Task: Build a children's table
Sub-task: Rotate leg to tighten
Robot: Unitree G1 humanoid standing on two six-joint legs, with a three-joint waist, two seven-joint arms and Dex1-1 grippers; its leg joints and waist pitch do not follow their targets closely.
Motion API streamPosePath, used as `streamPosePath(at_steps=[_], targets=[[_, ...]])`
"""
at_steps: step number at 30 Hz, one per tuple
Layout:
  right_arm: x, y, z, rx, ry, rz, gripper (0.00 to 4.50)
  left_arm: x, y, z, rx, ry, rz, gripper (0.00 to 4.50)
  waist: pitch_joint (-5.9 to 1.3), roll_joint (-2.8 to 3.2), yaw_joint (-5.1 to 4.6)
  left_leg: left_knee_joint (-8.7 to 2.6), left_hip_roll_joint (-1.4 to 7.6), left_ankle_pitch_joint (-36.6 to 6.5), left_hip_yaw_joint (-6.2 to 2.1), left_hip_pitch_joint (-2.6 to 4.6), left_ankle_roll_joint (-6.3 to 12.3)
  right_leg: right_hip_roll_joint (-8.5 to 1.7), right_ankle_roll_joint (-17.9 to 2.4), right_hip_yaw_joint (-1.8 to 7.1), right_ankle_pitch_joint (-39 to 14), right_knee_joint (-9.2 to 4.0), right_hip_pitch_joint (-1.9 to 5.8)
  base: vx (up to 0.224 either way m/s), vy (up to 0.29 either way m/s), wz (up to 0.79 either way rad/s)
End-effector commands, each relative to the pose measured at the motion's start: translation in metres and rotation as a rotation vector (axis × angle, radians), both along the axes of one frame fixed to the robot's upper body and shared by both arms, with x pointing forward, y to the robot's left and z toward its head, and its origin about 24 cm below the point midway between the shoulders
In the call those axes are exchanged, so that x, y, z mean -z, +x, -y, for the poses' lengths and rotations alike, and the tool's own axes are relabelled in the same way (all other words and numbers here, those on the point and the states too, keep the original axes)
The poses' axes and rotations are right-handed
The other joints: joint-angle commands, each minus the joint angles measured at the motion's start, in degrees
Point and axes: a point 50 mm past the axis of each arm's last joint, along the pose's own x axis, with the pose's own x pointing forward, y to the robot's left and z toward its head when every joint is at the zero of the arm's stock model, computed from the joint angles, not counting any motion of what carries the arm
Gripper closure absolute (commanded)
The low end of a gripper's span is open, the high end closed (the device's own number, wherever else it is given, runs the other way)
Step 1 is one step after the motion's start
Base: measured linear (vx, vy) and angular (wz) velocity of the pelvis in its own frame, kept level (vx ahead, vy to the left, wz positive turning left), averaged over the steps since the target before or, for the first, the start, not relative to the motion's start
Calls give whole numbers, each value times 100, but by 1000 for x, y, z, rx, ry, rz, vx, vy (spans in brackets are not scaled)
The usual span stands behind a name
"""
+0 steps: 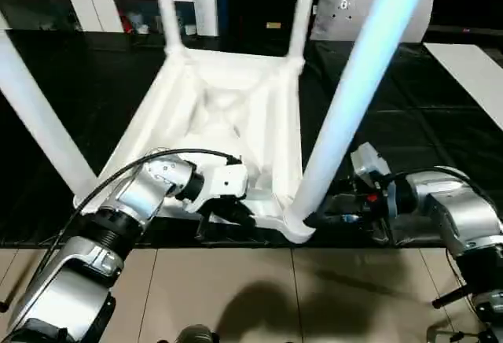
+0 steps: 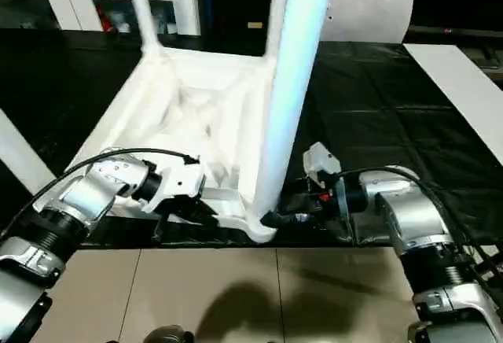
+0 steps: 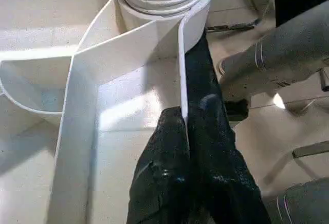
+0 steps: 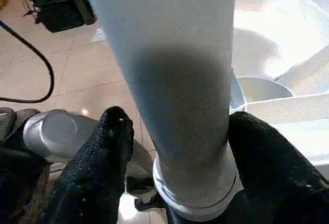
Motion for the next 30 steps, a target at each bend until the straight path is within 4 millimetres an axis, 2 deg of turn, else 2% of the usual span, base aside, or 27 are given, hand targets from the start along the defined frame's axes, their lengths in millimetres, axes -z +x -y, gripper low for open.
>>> streamPosePath(at_steps=[1, 3, 4, 6, 8, 12, 14, 15, 16, 17, 19, 20, 21, 22, 23, 24, 25, 26, 28, 29, 30], targets=[[-3, 1, -3, -36, 1, 13, 184, 5, -6, 8, 90, 53, -14, 450, -486, -43, -41, -367, 514, -613, -176, 54, 455, -703, -563, 522, -1645, -409, 330, 0, 0, 0], [-3, 1, -3, -44, 6, 4, 194, 5, -6, 8, 94, 53, -16, 450, -490, -46, -49, -368, 524, -570, -183, 50, 469, -694, -574, 522, -1556, -392, 331, 0, 0, 0], [-3, 0, -4, -47, 9, -1, 215, 5, -6, 8, 95, 54, -17, 450, -490, -45, -48, -365, 523, -563, -181, 50, 476, -693, -594, 521, -1523, -386, 327, 0, 0, 0], [-3, 0, -4, -50, 12, -6, 221, 6, -6, 8, 95, 54, -19, 450, -494, -45, -42, -360, 516, -525, -177, 43, 488, -700, -613, 526, -1467, -381, 336, 0, 0, 0], [-2, -1, -5, -55, 25, -22, 244, 6, -6, 8, 96, 51, -24, 450, -481, -28, -44, -362, 520, -545, -176, 49, 507, -689, -629, 526, -1453, -386, 323, 0, 0, 0], [0, -4, -8, -49, 47, -53, 253, 6, -6, 9, 71, 28, -42, 450, -475, -34, -43, -368, 519, -592, -177, 51, 485, -697, -603, 523, -1564, -403, 333, 0, 0, 0], [3, -4, -9, -5, 50, -66, 256, 6, -5, 10, 37, 14, -52, 450, -458, -44, -56, -379, 516, -633, -182, 51, 457, -693, -554, 516, -1694, -421, 334, 0, 0, 0], [7, -1, -13, 98, 31, -55, 256, 5, -1, 12, -34, -16, -60, 450, -432, -27, -62, -390, 512, -700, -183, 63, 411, -696, -519, 516, -1837, -449, 317, 0, 0, 0], [8, -1, -13, 101, 30, -54, 256, 5, -1, 12, -36, -17, -60, 450, -424, -31, -73, -397, 515, -742, -182, 65, 383, -694, -492, 519, -1914, -464, 315, 0, 0, 0], [10, 4, -17, 190, 33, -33, 256, 4, 0, 14, -86, -51, -78, 450, -395, -41, -107, -412, 499, -923, -186, 84, 300, -704, -419, 500, -2237, -516, 319, 0, 0, 0], [12, 13, -23, 334, 31, -14, 257, 3, 3, 18, -162, -91, -99, 450, -385, -48, -170, -410, 454, -1069, -193, 112, 150, -723, -260, 463, -2728, -596, 320, 0, 0, 0], [12, 17, -25, 393, 20, -8, 257, 3, 4, 20, -196, -99, -102, 450, -363, -57, -242, -420, 436, -1097, -224, 66, 95, -716, -141, 424, -2941, -622, 351, 0, 0, 0], [13, 19, -26, 438, 11, 1, 259, 3, 5, 22, -220, -102, -100, 450, -361, -55, -275, -421, 429, -1134, -231, 54, 72, -706, -62, 406, -3033, -643, 361, 0, 0, 0], [13, 24, -28, 519, 3, -1, 259, 3, 7, 24, -254, -112, -100, 450, -345, -54, -352, -417, 421, -1232, -233, 92, 46, -702, 18, 397, -3148, -690, 326, 0, 0, 0], [14, 28, -29, 602, -4, -8, 260, 2, 8, 28, -290, -125, -100, 450, -339, -27, -416, -409, 417, -1276, -245, 90, 23, -706, 12, 392, -3154, -705, 326, 0, 0, 0], [14, 30, -30, 634, -6, -6, 260, 2, 9, 29, -308, -133, -101, 450, -343, -38, -448, -408, 405, -1294, -247, 81, 32, -700, 19, 379, -3153, -714, 328, 0, 0, 0], [14, 37, -33, 766, -18, 0, 260, 1, 12, 37, -391, -166, -103, 450, -330, -56, -517, -408, 394, -1302, -259, 28, 43, -703, 91, 362, -3201, -711, 359, 0, 0, 0], [14, 38, -33, 788, -20, 2, 260, 0, 12, 38, -408, -173, -104, 450, -335, -45, -544, -384, 379, -1345, -256, 77, 17, -695, 154, 332, -3321, -769, 324, 0, 0, 0], [12, 44, -40, 898, 42, -22, 260, -3, 17, 51, -527, -229, -97, 450, -353, -55, -579, -375, 353, -1249, -241, 85, 51, -707, 118, 360, -3178, -753, 325, 0, 0, 0], [11, 46, -45, 908, 74, -23, 205, -5, 17, 58, -562, -252, -94, 450, -361, -45, -599, -377, 394, -1137, -229, 91, 139, -691, -62, 386, -2877, -713, 292, 0, 0, 0], [10, 46, -48, 899, 84, 8, 192, -6, 16, 62, -569, -261, -88, 450, -363, -55, -601, -382, 403, -1107, -229, 68, 170, -700, -96, 394, -2773, -696, 305, 0, 0, 0]])
